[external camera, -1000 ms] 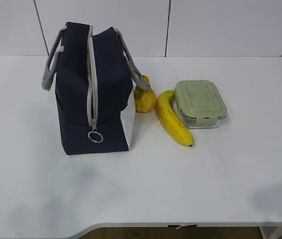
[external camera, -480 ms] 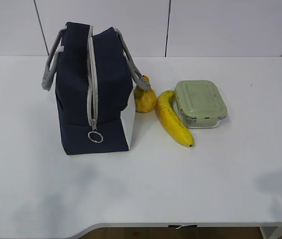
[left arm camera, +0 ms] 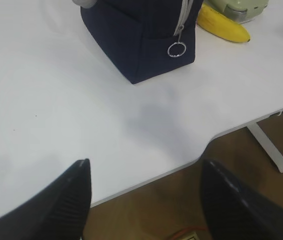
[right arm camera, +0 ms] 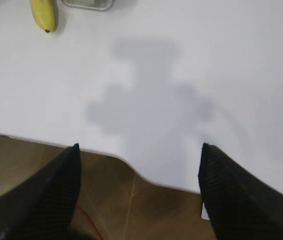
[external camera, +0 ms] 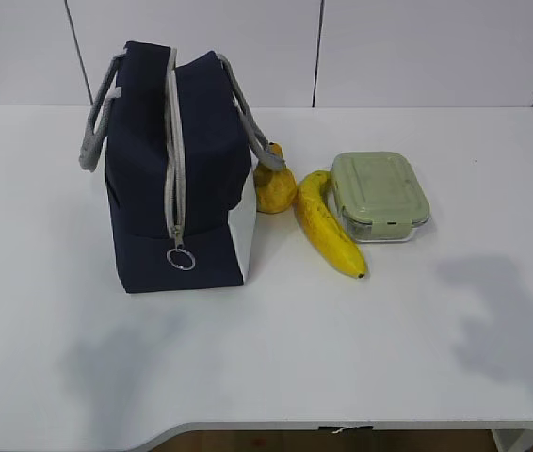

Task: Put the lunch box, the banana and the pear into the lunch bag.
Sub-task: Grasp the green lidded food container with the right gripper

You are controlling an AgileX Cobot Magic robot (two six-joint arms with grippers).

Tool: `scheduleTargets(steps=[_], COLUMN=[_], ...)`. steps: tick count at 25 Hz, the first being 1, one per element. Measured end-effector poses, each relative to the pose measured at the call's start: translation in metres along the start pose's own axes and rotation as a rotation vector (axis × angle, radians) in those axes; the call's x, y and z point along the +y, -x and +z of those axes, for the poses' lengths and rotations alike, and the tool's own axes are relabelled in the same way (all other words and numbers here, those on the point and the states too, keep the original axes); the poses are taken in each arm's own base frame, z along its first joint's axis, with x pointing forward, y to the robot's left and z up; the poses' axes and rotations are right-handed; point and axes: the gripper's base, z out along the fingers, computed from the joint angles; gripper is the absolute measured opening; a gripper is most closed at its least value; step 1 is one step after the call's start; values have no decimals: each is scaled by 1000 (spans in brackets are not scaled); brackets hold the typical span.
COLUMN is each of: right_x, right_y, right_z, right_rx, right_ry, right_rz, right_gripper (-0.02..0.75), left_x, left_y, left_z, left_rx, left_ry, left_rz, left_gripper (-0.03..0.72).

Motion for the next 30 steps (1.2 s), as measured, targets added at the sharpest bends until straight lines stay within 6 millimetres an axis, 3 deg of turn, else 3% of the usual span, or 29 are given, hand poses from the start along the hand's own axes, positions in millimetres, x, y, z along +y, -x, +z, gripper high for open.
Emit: scheduleTargets(steps=[5, 9, 18, 23, 30], right_x=[1, 2, 6, 8, -6], right_y=[31, 44, 101, 130, 139], right_z=[11, 22, 70, 95, 128], right_rx=[-20, 9, 75, 103, 180], right_ry=[4, 6, 12, 12, -29], right_rz=[5, 14, 23, 22, 62], right_gripper=[580, 579, 575, 524, 515], left_x=[5, 7, 10, 10, 11], left_y=[13, 18, 23, 23, 23], left_z=[14, 21, 31, 32, 32], left_rx=[16, 16, 39, 43, 44], left_ry=[10, 17, 21, 22, 27], left_rz=[-20, -28, -41, -42, -38], left_gripper=[520, 519, 518, 518, 512])
